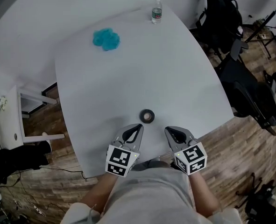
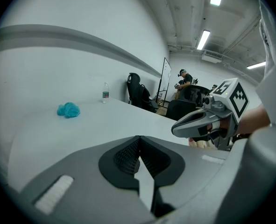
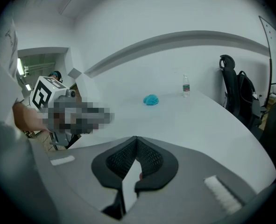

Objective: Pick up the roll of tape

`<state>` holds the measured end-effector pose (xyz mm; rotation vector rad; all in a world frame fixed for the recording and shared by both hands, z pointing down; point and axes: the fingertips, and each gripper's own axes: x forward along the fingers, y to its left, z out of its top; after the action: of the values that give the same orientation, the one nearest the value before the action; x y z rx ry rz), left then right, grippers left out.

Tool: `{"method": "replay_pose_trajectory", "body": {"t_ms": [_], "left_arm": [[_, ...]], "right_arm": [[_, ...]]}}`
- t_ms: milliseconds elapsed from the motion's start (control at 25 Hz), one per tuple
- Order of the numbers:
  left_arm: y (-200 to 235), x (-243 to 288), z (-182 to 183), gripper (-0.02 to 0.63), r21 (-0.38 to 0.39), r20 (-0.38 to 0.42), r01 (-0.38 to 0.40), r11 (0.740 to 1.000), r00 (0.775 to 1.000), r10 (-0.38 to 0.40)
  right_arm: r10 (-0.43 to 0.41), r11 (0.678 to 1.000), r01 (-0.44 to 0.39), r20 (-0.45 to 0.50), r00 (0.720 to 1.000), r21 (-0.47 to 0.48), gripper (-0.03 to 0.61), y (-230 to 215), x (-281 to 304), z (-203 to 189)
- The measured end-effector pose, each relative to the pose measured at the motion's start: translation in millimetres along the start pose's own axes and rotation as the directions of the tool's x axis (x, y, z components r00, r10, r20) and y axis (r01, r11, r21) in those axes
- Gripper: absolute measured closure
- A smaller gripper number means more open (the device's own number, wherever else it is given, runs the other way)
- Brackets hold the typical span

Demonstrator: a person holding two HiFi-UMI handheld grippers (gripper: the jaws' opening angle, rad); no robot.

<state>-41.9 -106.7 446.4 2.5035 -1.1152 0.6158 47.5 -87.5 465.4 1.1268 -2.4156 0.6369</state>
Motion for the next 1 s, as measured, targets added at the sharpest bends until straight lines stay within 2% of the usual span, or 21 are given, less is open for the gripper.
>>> {"method": "replay_pose_trajectory", "body": {"t_ms": [760, 1000], "left_arm": [[10, 48, -41, 0.574, -0.002, -0.113, 0.024, 1.0, 0.993, -0.024], [15, 65, -57, 0.54, -0.004, -0.157, 0.029, 1.0, 0.987, -0.029]], "right_arm": [[0.008, 1.0, -0.006, -0.054, 0.998, 0.026, 0.572, -22, 21, -19], [0.018, 1.0, -0.017, -0.074, 0.997, 0.026, 0.572, -22, 30, -27]]}}
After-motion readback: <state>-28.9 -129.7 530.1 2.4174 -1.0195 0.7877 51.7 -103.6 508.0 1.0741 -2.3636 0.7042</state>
